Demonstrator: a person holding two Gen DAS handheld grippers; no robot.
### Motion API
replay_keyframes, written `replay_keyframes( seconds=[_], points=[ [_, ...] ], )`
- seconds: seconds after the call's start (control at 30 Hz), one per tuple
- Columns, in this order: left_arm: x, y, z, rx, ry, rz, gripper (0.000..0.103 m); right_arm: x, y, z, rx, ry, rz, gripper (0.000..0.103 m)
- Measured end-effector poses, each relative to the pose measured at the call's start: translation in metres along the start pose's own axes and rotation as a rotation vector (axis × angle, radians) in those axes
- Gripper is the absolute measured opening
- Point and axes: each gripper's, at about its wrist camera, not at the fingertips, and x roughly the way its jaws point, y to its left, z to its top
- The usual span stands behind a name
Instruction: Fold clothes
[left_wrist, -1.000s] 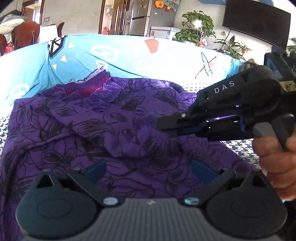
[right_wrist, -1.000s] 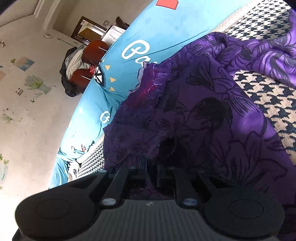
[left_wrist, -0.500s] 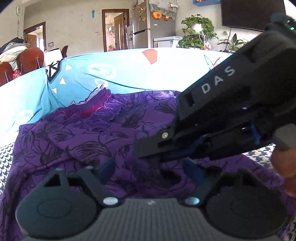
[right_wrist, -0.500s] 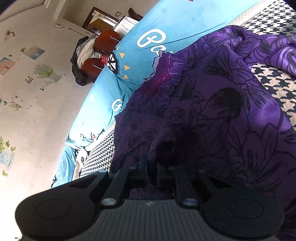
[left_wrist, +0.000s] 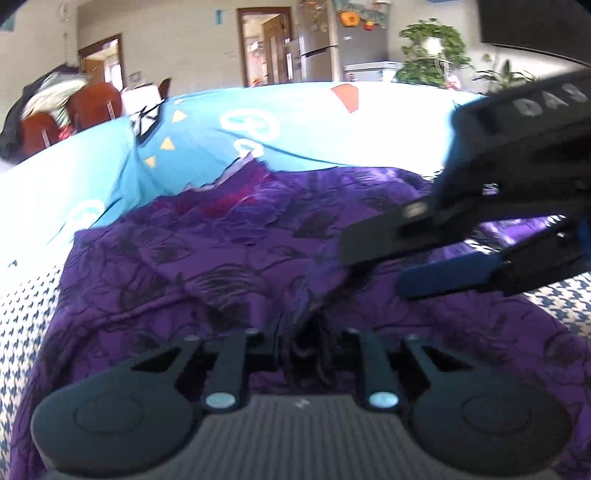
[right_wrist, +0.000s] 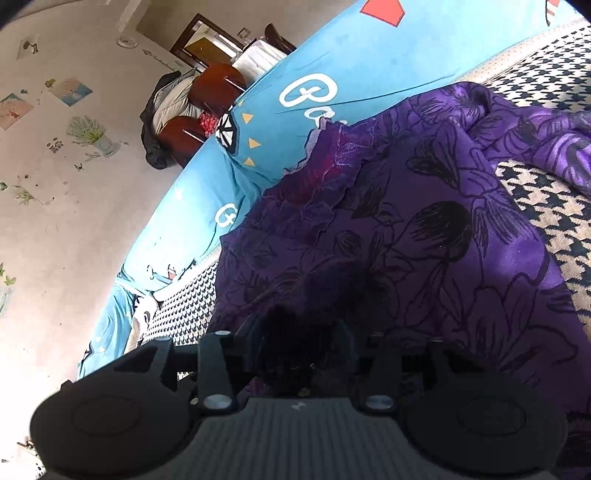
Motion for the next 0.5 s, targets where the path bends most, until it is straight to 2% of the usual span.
replay_keyframes(
  seconds=[0.07,0.4,0.5],
  points=[
    [-0.001,0.005,-0.001,-0.017,0.009,0.008,0.015,-0.001,-0.004,0.0,0.018,-0.007,-0.018,0.052],
    [-0.012,0.021,0.0,-0.04,-0.002,0.025,0.009,0.006,-0.014,-0.005,-0.023,-0.037,-0.305,0.062],
    [-0.019,0.024,0.001,-0.042,-0.019,0.043,0.008,0.012,-0.017,-0.009,-0.041,-0.027,-0.338,0.064]
  ],
)
